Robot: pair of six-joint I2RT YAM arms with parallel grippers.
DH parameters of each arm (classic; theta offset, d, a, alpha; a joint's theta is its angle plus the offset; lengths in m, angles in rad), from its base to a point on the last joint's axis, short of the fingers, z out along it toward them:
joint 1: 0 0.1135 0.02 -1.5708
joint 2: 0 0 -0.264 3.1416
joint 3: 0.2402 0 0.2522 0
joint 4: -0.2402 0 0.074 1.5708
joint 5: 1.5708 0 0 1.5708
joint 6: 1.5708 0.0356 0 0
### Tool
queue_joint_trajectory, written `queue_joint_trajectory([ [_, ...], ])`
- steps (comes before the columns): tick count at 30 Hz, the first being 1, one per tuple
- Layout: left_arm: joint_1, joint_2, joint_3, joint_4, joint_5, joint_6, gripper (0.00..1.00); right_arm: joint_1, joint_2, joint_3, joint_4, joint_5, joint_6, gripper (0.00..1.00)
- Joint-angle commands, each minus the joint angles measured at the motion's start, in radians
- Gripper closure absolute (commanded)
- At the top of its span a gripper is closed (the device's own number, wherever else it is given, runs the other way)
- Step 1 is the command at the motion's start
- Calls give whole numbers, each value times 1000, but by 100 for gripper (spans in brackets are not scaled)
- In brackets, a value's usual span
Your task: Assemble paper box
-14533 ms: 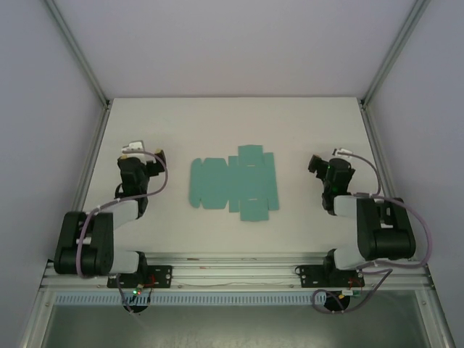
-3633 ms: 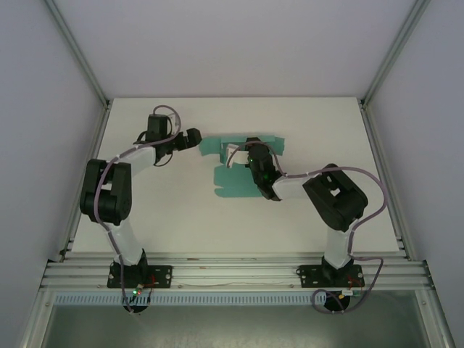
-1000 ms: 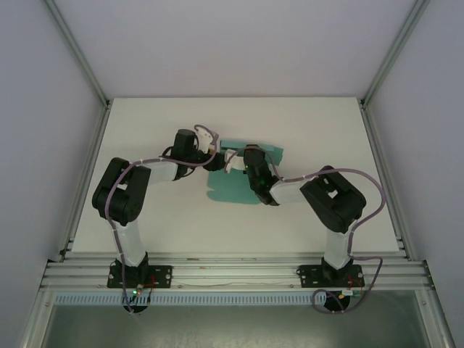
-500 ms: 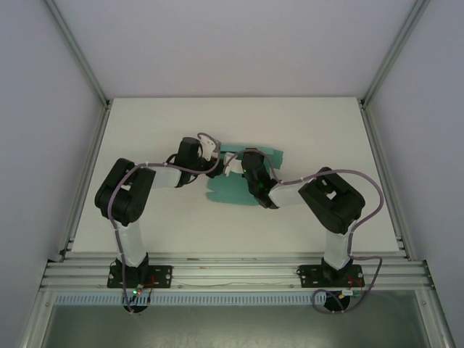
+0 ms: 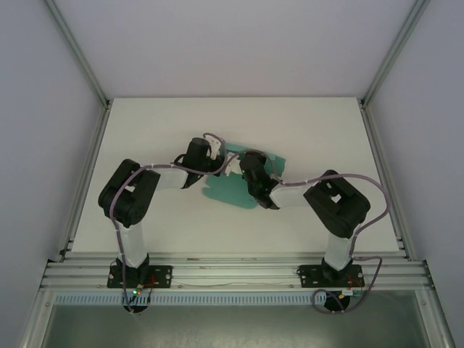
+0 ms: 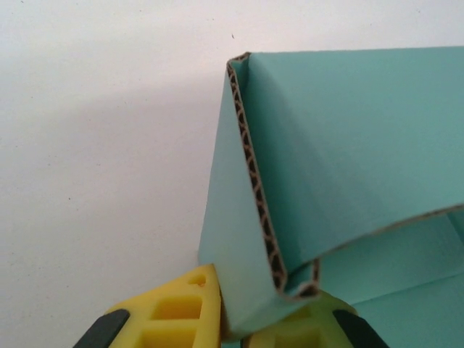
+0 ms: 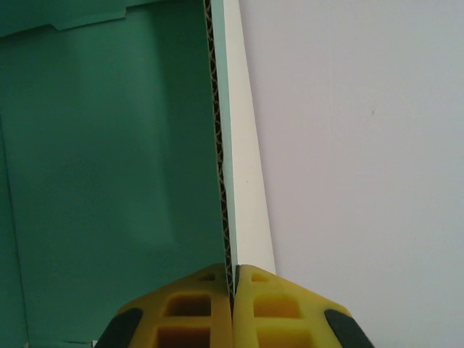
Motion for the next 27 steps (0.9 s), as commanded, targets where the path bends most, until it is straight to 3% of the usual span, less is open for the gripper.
queue_joint_trajectory([
  [1, -12, 15, 23, 23, -13, 11, 93, 28, -34, -9, -129, -55, 115, 96],
  [4, -17, 5, -9, 38, 0, 46, 99, 28, -86, 0, -196, -55, 211, 79],
  [8, -18, -14, -53, 62, 42, 70, 100, 28, -188, 15, -337, -87, 396, 50],
  [10, -19, -23, -77, 83, 52, 80, 100, 25, -253, 16, -431, -144, 489, 44],
  [13, -24, -29, -95, 86, 50, 100, 100, 3, -367, 10, -545, -271, 646, 23],
  [14, -24, -30, -103, 93, 59, 106, 100, -13, -406, 8, -573, -327, 712, 11],
  [17, -29, -37, -127, 128, 97, 107, 100, -92, -472, 17, -574, -439, 931, 4],
  [21, -45, -38, -146, 161, 97, 120, 100, -234, -410, 144, -665, -618, 1185, 3],
  [23, -54, -30, -138, 149, 90, 127, 100, -265, -337, 215, -709, -695, 1232, 3],
  [27, -65, -16, -123, 132, 79, 135, 100, -268, -202, 332, -782, -722, 1226, 9],
])
